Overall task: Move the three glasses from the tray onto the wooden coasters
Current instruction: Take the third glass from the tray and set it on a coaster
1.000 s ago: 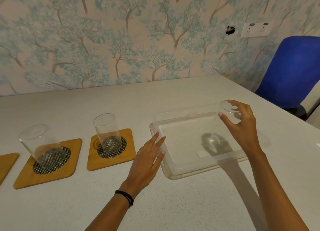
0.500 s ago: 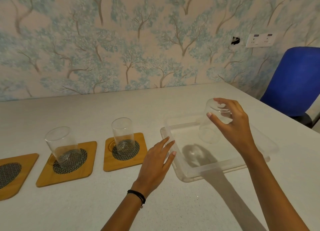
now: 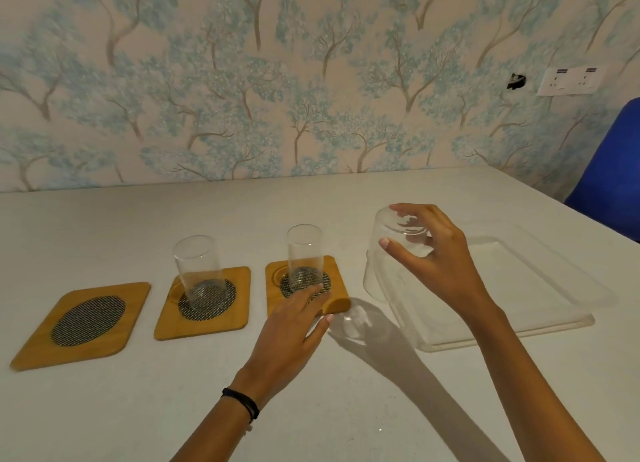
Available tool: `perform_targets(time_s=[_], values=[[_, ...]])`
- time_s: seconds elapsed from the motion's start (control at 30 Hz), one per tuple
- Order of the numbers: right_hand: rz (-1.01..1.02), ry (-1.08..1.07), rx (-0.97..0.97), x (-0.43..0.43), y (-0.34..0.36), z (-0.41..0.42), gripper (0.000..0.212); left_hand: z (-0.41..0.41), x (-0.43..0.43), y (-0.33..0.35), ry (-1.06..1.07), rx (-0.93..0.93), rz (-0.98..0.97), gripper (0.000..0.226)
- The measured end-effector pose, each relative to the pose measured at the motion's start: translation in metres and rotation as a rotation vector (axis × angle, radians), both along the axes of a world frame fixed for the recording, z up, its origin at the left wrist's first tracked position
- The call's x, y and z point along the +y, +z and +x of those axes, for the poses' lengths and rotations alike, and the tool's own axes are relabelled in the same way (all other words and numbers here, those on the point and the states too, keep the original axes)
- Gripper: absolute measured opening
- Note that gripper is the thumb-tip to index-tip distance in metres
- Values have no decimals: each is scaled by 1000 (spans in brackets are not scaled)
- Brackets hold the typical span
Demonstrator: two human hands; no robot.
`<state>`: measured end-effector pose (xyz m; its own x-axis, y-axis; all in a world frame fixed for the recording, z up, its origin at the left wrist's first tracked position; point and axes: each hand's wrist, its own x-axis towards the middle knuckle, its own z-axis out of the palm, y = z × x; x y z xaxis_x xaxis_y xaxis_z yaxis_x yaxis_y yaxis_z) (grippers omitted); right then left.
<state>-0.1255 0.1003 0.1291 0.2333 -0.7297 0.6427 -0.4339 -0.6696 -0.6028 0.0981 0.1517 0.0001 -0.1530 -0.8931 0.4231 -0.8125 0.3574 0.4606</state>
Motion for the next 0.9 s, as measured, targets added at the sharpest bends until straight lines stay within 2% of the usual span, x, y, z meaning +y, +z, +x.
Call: perform_targets(time_s=[0.67, 0.9], values=[[47, 248, 26, 45, -11, 154, 45, 174, 92, 5, 235, -51, -6, 41], [49, 310, 35, 52, -17, 202, 46, 240, 112, 4, 391, -36, 31, 37]])
